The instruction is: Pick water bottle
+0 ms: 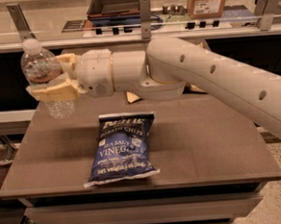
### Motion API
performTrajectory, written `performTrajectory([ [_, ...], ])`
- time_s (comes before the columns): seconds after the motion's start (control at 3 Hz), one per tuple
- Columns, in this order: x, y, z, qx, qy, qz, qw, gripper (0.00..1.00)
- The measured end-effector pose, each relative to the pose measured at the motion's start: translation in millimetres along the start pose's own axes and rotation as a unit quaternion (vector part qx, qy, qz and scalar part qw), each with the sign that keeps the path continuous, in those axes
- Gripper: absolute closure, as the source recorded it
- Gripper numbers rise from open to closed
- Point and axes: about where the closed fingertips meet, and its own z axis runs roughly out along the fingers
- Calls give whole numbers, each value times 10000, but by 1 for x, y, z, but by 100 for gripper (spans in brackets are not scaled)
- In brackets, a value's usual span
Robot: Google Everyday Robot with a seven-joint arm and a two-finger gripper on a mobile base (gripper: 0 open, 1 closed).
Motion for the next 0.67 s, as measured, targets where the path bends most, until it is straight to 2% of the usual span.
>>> performTrajectory([
  [0.33, -28, -8, 1, -49, 249, -178, 9995, 100],
  [0.67, -48, -12, 2, -86, 365, -325, 9988, 100],
])
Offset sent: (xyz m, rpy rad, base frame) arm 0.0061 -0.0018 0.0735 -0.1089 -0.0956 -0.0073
